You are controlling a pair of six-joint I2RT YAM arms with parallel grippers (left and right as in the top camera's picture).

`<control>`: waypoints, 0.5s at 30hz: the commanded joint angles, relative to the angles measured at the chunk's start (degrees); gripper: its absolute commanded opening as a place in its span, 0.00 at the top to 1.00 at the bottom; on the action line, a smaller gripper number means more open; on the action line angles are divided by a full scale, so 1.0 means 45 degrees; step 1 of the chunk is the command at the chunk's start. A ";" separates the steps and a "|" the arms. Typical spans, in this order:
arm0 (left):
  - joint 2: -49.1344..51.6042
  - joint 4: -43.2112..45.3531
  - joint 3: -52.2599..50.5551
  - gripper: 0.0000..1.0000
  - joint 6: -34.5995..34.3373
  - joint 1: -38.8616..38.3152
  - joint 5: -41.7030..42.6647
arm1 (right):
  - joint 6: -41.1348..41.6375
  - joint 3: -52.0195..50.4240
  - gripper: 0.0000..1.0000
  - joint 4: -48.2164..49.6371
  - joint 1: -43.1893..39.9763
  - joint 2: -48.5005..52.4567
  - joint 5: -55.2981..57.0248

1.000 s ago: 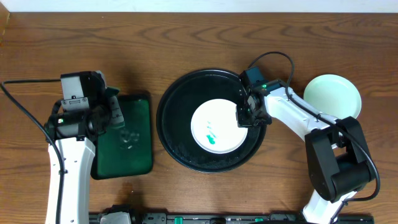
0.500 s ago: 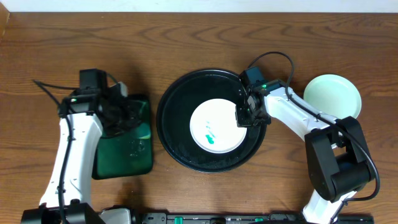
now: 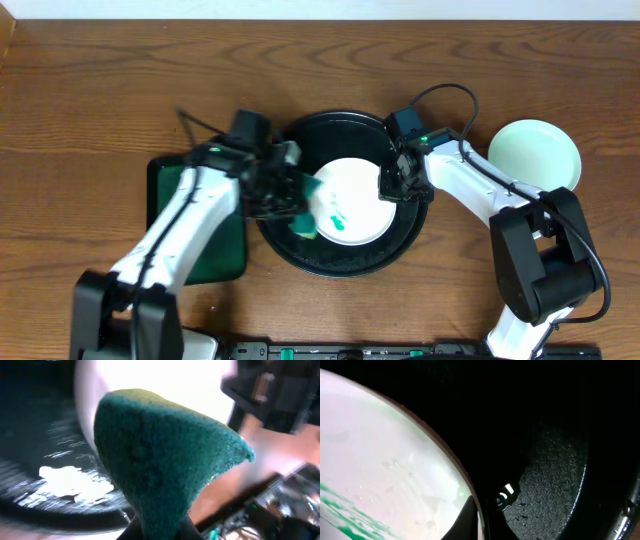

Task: Clean dirty plates on tray and stack at the side
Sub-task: 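Bring the sponge from the green tray to the tilted plate with the left gripper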

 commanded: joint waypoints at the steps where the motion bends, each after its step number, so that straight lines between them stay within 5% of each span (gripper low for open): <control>1: 0.0612 0.0884 -0.0039 0.92 -0.0695 -0.0792 0.2123 | 0.0146 -0.0049 0.99 0.0369 0.0102 0.0175 0.0777; 9: 0.2696 0.3235 -0.0044 0.93 -0.1705 -0.1773 0.3667 | -0.2161 -0.0049 0.99 0.1171 0.0257 0.0175 -0.0772; 15: 0.3400 0.3842 -0.0044 0.93 -0.1700 -0.1753 0.3623 | -0.1817 -0.0053 0.99 0.1676 0.0228 0.0175 -0.2958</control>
